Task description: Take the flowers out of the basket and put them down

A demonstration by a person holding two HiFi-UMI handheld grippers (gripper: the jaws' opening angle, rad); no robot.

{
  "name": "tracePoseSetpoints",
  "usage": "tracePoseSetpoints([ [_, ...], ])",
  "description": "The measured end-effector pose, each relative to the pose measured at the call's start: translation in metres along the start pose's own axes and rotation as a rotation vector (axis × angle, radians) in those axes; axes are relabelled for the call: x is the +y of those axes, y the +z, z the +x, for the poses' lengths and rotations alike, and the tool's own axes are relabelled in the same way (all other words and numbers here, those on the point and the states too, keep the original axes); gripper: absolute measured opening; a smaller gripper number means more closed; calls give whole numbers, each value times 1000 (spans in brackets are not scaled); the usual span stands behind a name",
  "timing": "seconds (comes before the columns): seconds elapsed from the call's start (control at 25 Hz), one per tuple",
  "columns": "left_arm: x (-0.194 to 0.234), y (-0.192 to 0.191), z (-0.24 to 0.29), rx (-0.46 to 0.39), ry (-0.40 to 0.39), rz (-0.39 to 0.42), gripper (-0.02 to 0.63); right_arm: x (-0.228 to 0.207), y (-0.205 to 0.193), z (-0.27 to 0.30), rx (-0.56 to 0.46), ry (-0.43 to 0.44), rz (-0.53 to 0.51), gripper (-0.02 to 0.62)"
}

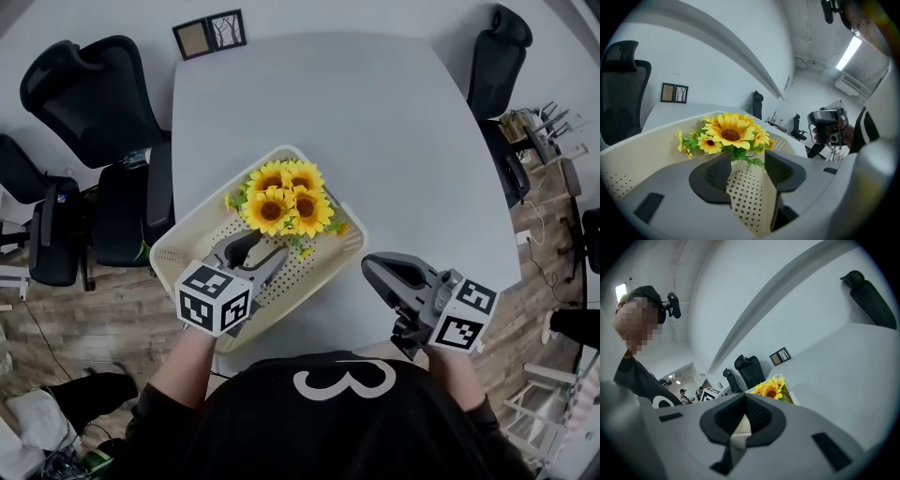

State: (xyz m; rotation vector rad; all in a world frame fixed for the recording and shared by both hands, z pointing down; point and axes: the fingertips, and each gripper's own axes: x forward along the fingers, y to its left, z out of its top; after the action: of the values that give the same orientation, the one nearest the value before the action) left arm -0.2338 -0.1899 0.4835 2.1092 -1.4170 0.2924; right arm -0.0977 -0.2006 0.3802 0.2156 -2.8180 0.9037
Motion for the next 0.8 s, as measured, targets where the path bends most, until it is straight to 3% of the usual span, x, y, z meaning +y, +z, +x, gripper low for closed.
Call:
tracePoseSetpoints([
  [0.16,19,0,8,-3,97,7,232,0,9,-6,-1,27,-24,6],
  [0.44,37,4,28,-12,201,30,306,-1,25,-17,-15,39,-40,6],
  [0.8,44,16,45,-72,203,85,340,-7,22,-34,-14,-7,-33,6],
])
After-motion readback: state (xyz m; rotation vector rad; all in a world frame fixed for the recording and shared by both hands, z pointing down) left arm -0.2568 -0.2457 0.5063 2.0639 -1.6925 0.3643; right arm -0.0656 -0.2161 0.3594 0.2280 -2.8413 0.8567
